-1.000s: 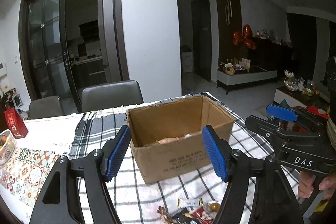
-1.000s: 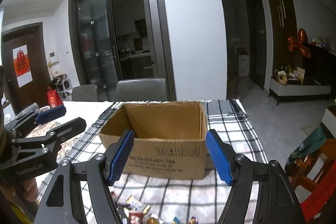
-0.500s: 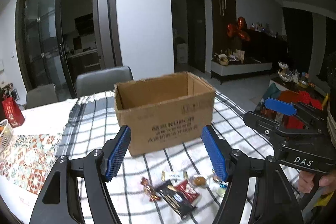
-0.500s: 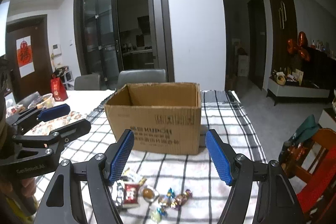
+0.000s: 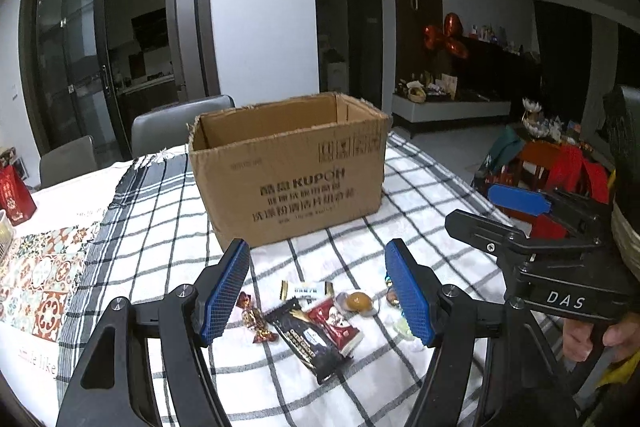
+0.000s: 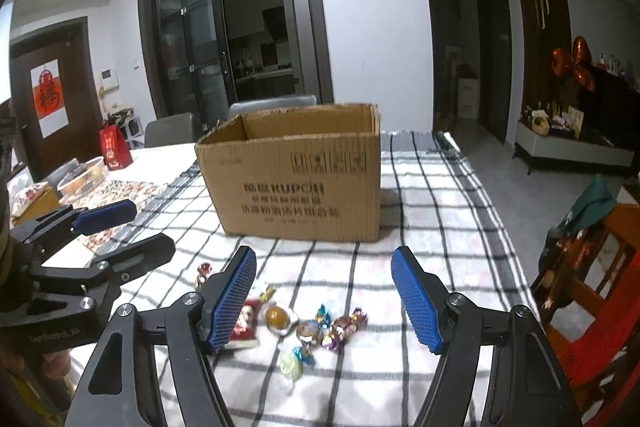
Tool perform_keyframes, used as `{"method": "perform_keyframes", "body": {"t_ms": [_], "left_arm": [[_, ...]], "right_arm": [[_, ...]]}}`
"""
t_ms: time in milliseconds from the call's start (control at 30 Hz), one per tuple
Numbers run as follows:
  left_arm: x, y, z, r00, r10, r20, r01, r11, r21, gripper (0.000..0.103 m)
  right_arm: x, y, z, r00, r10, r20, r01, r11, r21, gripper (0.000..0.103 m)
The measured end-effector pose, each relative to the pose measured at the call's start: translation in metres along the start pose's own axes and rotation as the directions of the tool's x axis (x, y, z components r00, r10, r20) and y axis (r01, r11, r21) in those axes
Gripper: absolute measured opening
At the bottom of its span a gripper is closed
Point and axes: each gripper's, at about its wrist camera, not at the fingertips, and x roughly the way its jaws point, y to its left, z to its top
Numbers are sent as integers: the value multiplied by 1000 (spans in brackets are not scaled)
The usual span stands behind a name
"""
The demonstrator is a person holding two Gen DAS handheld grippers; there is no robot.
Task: Organize snacks
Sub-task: 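Move both tools back toward the remaining candies on the cloth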
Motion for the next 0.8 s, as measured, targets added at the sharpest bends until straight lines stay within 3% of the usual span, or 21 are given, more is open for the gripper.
{"method": "perform_keyframes", "body": {"t_ms": [467, 800], "left_arm": [[33, -11, -28, 995, 1, -99, -5, 999, -36, 63], [62, -3, -43, 981, -12, -194, -22, 985, -174, 51]], "right_arm": [[33, -13, -29, 995, 31, -93, -25, 998, 66, 58], [60, -19, -47, 988, 33, -152, -14, 992, 122, 51]]}}
